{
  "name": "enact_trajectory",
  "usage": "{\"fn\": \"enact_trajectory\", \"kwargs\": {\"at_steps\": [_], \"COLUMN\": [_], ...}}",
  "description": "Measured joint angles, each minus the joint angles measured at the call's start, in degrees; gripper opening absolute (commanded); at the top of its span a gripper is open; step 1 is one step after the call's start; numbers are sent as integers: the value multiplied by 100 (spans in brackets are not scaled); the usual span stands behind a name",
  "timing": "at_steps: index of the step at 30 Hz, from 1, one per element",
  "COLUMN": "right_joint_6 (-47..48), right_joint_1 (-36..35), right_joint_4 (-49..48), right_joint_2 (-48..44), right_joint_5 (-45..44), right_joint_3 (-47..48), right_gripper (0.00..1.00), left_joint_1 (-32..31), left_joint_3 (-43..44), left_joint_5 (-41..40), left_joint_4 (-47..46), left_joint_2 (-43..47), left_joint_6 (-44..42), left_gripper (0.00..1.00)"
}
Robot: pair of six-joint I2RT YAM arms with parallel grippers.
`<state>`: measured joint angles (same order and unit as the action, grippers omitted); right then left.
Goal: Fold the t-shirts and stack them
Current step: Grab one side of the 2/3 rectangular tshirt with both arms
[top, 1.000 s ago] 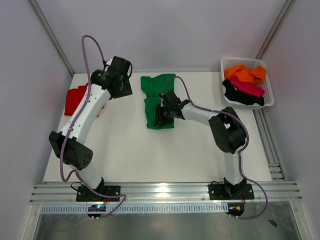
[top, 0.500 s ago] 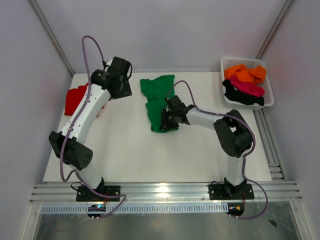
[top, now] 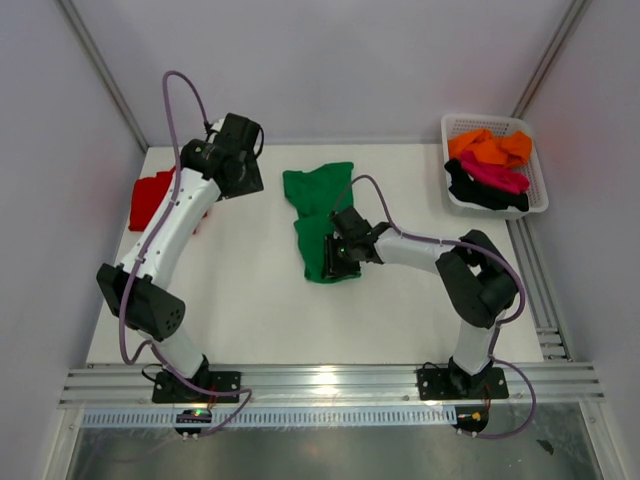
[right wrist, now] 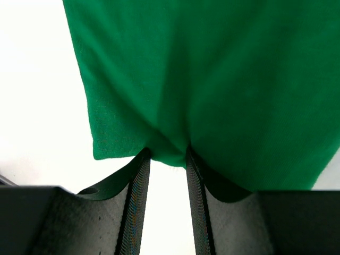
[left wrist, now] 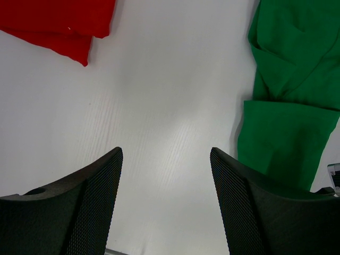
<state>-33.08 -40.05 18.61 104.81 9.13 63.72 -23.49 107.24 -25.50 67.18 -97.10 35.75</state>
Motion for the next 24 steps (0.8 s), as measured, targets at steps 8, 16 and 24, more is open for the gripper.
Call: {"fn": "enact_trajectory", "kwargs": {"at_steps": [8, 16, 24], "right_joint_6": [-323, -629, -629], "right_joint_1": [-391, -870, -1003], "right_joint_4": [72, 232, 726], "right_joint_2": [-111, -487, -678], "right_joint_5": [-37, 4, -59], "right_joint_3": [-157, -575, -570], "right_gripper": [38, 38, 38], "left_joint_1": [0, 0, 0], "left_joint_3": [109, 151, 151], "left_joint_5": [22, 66, 133], "left_joint_4": [2, 2, 0], "left_joint_2": [-2, -81, -291], "left_joint_6": [-2, 0, -11], "left_gripper": [70, 70, 70]}}
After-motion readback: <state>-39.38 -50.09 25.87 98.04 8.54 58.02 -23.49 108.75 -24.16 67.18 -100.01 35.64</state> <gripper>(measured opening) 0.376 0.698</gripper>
